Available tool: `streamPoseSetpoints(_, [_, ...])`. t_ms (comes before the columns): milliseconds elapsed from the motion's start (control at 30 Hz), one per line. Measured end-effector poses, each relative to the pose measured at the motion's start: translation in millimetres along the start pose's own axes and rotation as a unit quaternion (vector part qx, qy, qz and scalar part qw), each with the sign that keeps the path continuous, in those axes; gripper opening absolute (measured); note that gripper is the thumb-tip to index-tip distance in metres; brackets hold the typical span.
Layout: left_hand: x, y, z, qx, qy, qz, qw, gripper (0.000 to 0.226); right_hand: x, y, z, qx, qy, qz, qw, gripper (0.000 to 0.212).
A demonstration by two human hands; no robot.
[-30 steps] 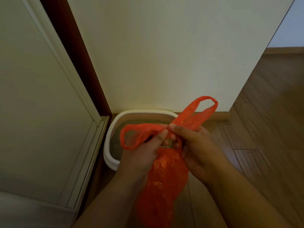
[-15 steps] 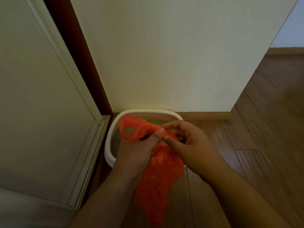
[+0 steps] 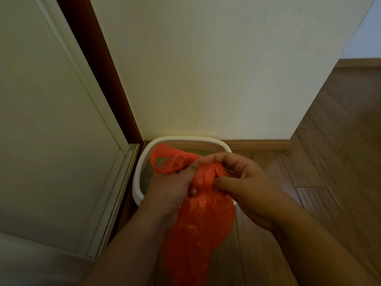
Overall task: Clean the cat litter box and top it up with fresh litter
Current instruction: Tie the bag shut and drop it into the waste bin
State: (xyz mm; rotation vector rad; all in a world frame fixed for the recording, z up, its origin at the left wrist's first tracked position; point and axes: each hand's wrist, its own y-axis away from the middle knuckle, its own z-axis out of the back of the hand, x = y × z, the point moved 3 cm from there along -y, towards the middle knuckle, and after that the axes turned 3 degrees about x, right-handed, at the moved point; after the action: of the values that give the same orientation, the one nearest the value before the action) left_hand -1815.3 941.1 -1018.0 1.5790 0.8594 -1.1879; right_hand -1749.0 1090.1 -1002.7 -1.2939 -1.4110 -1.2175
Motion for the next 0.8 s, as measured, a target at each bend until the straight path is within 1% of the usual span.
streamPoseSetpoints(200, [0.4, 0.8, -3.1, 0.022, 0.069, 0.037, 0.997, 0.012, 0.9, 0.1, 3.6, -0.024, 0.083, 0.03, 0.996, 0.037])
streamPoseSetpoints(367, [-3.0, 2.2, -3.3, 0.028, 0.104, 0.044, 0.993, 0.012, 0.9, 1.3, 5.8, -0.03, 0.111, 0.048, 0.992, 0.033])
streamPoseSetpoints(433, [-3.5, 2.0, -3.6, 0.031, 0.114, 0.049, 0.992, 0.008, 1.4, 1.6, 6.2, -0.039, 0.12, 0.05, 0.991, 0.032])
streamPoseSetpoints(600, [-1.6, 1.2, -3.2, 0.063, 0.129, 0.06, 0.988, 0.021, -1.1, 2.5, 9.3, -0.072, 0.163, 0.041, 0.983, 0.028])
streamPoseSetpoints(700, [-3.9, -0.5, -4.4, 0.059, 0.126, 0.04, 0.99, 0.022, 1.5, 2.6, 7.2, -0.096, 0.158, 0.051, 0.981, 0.018])
streamPoseSetpoints(733, [-3.5, -1.4, -4.4, 0.06, 0.125, 0.033, 0.99, 0.023, 2.6, 2.4, 6.5, -0.099, 0.148, 0.055, 0.982, 0.018])
streamPoseSetpoints(800, [-2.3, -1.3, -5.0, 0.061, 0.124, 0.031, 0.99, 0.024, 4.7, 1.8, 3.6, -0.092, 0.097, 0.048, 0.99, 0.017])
